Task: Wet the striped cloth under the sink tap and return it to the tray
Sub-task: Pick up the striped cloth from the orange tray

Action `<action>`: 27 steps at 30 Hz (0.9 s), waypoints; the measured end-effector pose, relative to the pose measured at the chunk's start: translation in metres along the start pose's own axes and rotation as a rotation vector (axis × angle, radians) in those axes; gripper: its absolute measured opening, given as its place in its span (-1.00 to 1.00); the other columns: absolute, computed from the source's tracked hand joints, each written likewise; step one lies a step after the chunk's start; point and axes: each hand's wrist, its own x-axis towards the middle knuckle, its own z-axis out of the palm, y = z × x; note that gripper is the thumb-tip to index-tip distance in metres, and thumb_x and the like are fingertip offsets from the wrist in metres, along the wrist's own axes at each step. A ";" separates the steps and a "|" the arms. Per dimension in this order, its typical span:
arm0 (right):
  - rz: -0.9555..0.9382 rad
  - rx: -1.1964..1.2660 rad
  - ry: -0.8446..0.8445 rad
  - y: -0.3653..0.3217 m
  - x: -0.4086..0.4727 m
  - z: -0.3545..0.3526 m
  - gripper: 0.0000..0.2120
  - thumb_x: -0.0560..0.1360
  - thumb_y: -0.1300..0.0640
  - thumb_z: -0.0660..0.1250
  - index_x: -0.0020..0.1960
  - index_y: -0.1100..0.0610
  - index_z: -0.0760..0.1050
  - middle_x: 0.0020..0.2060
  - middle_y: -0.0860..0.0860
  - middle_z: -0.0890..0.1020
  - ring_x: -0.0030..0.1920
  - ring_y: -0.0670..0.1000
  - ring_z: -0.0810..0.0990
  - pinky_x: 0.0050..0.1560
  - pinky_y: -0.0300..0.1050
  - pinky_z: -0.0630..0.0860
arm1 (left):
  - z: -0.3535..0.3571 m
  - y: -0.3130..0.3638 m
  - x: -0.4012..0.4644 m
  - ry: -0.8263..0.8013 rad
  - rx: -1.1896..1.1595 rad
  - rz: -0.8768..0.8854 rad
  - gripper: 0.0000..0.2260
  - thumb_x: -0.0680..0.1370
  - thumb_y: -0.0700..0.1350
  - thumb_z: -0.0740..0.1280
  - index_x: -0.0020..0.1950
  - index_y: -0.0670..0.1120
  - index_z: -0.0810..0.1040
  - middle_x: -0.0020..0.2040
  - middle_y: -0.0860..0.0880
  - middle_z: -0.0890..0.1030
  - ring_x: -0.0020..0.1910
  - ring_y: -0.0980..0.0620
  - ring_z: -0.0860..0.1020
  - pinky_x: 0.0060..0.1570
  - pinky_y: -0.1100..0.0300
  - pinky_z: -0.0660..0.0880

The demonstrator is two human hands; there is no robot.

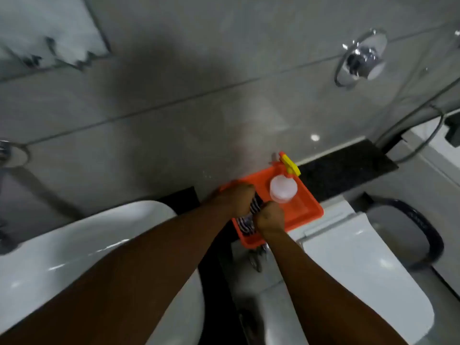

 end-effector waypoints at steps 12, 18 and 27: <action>0.161 -0.070 -0.178 0.076 0.103 0.047 -0.57 0.52 0.20 0.34 0.34 0.32 0.39 0.24 0.25 0.54 0.22 0.22 0.57 0.24 0.09 0.57 | 0.064 -0.034 0.100 -0.229 -0.109 -0.362 -0.54 0.50 -0.14 0.37 0.40 -0.14 0.48 0.39 -0.22 0.53 0.31 -0.22 0.52 0.35 -0.09 0.47; 0.214 0.147 -0.212 0.075 0.116 0.042 -0.74 0.49 0.12 0.41 0.10 0.25 0.57 -0.07 0.15 0.66 -0.19 0.02 0.60 -0.16 -0.12 0.60 | 0.058 -0.040 0.095 -0.178 -0.286 -0.437 -0.53 0.48 0.10 0.36 0.33 -0.09 0.56 0.28 -0.17 0.60 0.19 -0.17 0.59 0.26 -0.08 0.54; 0.020 0.601 -0.168 -0.045 0.051 -0.030 -0.77 0.43 0.30 0.44 -0.34 0.07 0.55 -0.52 -0.09 0.61 -0.52 -0.14 0.53 -0.57 -0.41 0.41 | -0.070 -0.061 -0.042 0.226 -0.947 -0.425 -0.66 0.44 -0.21 0.49 0.20 -0.19 0.61 0.15 -0.19 0.68 0.14 -0.15 0.64 0.10 0.05 0.60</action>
